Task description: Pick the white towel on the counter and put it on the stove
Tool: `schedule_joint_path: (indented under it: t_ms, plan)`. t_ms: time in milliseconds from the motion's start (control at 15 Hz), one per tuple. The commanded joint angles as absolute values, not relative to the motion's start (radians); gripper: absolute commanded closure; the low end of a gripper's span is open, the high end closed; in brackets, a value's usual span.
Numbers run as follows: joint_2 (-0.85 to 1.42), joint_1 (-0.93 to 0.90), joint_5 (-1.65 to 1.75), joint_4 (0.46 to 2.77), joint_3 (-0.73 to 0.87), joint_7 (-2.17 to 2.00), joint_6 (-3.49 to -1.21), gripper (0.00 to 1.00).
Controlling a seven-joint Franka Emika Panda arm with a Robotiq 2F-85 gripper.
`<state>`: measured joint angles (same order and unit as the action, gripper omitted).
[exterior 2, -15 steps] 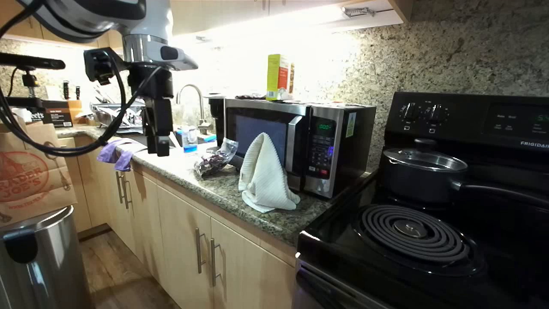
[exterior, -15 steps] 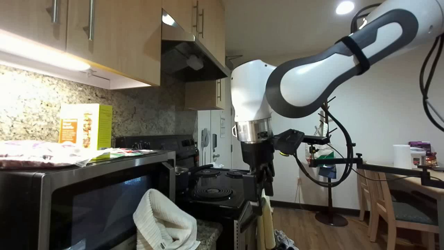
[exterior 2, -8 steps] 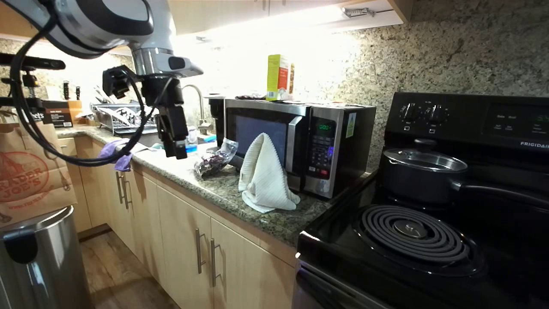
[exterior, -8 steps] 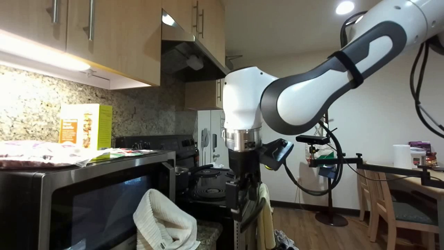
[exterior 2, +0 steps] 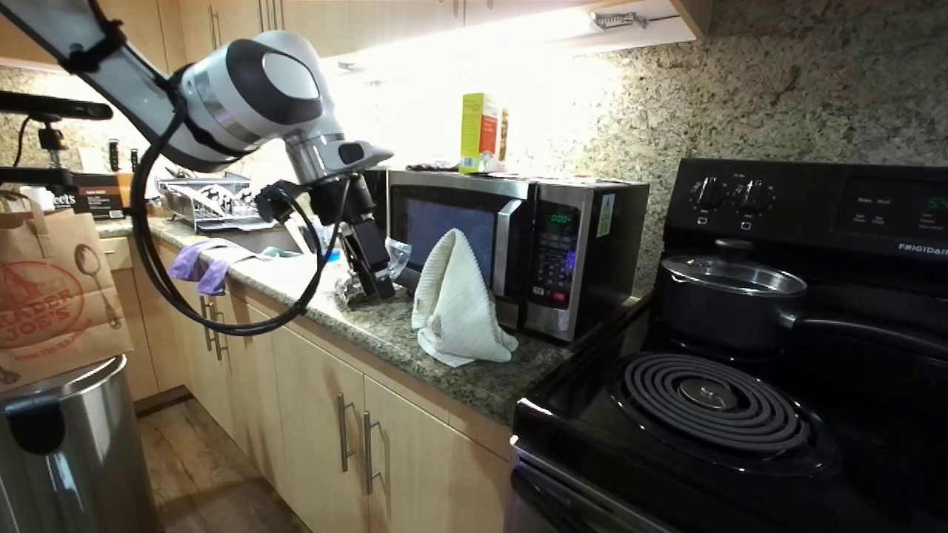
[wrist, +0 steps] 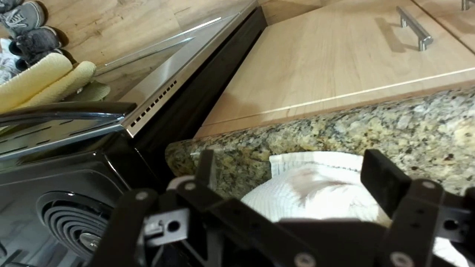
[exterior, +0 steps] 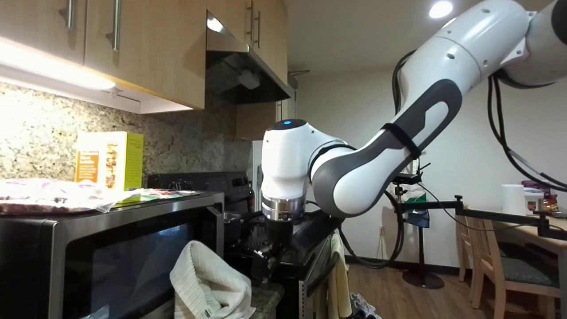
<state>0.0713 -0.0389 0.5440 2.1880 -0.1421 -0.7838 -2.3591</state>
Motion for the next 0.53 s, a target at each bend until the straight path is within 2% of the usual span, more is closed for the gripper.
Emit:
schedule_joint_path:
  t_ms: [0, 467]
  plan:
    - [0.082, -0.073, 0.544, 2.177, -0.105, -0.787, -2.358, 0.0]
    - [0.145, -0.09, 0.594, 2.155, -0.065, -0.83, -2.457, 0.0]
